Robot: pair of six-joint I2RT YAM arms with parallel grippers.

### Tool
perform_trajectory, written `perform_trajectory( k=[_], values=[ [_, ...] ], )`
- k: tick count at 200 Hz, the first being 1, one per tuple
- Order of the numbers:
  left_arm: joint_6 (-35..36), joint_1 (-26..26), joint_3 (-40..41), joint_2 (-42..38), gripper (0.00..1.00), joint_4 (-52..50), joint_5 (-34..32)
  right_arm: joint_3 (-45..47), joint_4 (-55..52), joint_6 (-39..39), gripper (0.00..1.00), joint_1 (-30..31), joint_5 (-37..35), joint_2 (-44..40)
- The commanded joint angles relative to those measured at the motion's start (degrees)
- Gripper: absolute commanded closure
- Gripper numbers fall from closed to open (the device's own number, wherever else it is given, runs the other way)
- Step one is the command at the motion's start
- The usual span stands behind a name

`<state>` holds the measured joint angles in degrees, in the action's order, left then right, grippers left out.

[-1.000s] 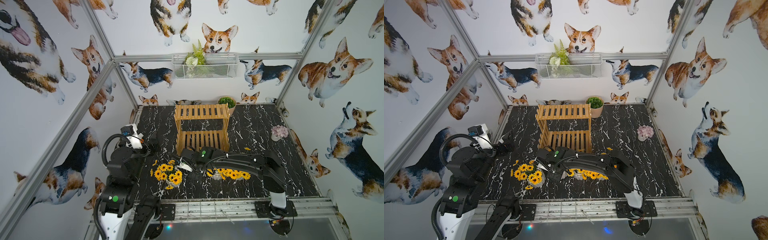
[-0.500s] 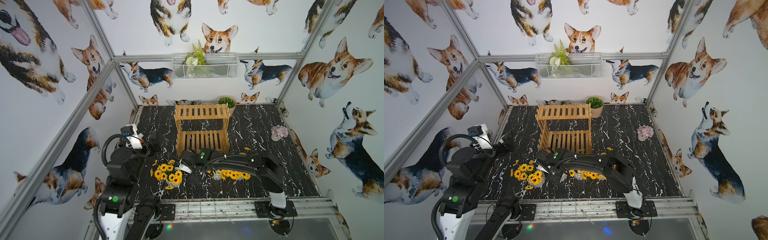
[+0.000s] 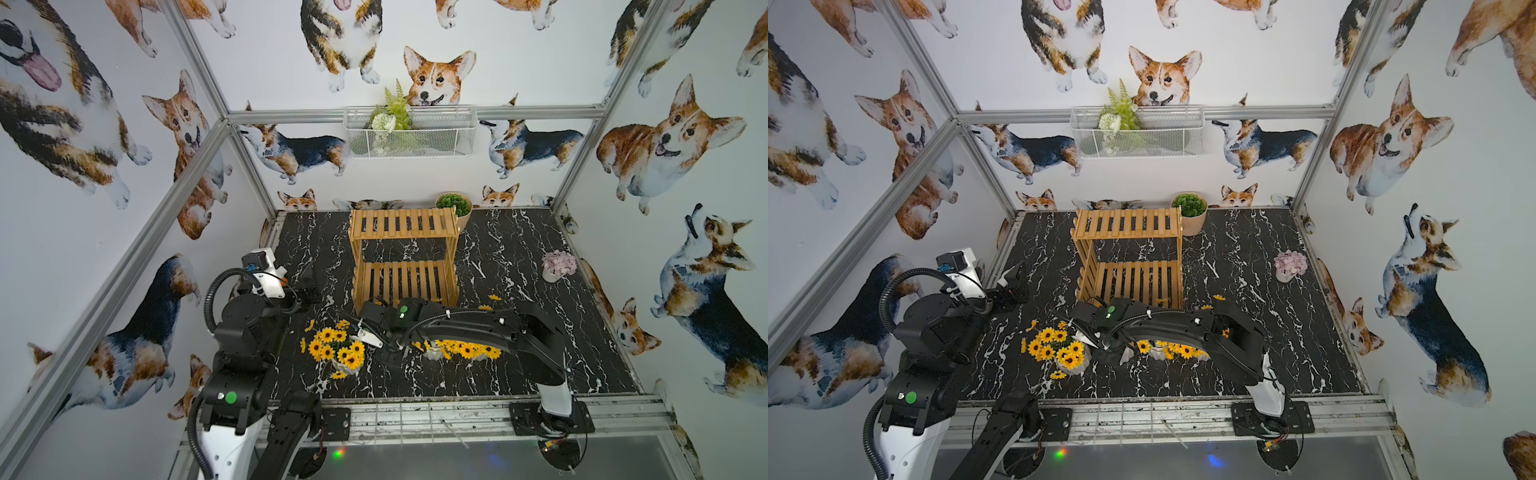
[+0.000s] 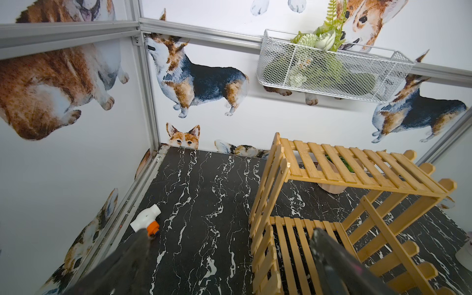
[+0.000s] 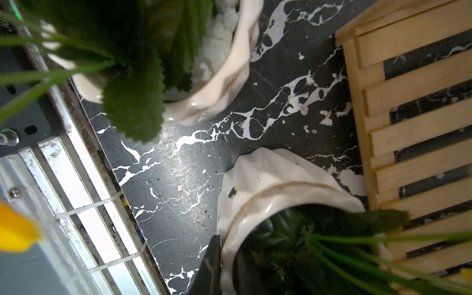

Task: Take the sunflower pots off the shelves
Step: Place the sunflower pot at the center of the board, then reset both arms

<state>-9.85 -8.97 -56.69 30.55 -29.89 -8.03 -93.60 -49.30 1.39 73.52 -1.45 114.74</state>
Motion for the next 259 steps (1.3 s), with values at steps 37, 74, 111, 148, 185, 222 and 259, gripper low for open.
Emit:
perform_trajectory(
  k=[37, 74, 111, 148, 185, 222, 259],
  values=[
    [-0.2, 0.2, 0.1, 0.1, 0.00, 0.4, -0.2, -0.5, 0.2, -0.4, 0.70, 0.1, 1.0, -0.4],
    [-0.1, 0.2, 0.0, 0.3, 0.00, 0.6, -0.1, -1.7, -0.5, -0.5, 0.56, 0.2, 1.5, -2.5],
    [0.2, 0.2, -0.6, 0.5, 0.00, 0.7, -0.4, -1.9, 0.3, -0.6, 0.39, 0.2, 2.2, -6.8],
    [1.5, 0.2, -3.3, 1.6, 0.00, 2.9, -2.1, -1.3, 2.4, -1.3, 0.16, 0.2, 3.3, -11.0],
    [3.9, 0.2, -7.0, 5.6, 0.00, 5.7, -4.7, -2.5, 3.7, -1.1, 0.00, -0.2, 5.8, -15.6],
    [5.8, 0.2, -6.2, 9.0, 0.00, 10.7, -6.2, -0.2, 6.8, -3.8, 0.00, -6.2, 9.1, -23.8],
    [7.4, 1.7, 1.6, 11.5, 0.00, 18.1, -8.6, 11.9, 15.8, -7.2, 0.00, -20.6, 9.1, -37.9]
  ],
)
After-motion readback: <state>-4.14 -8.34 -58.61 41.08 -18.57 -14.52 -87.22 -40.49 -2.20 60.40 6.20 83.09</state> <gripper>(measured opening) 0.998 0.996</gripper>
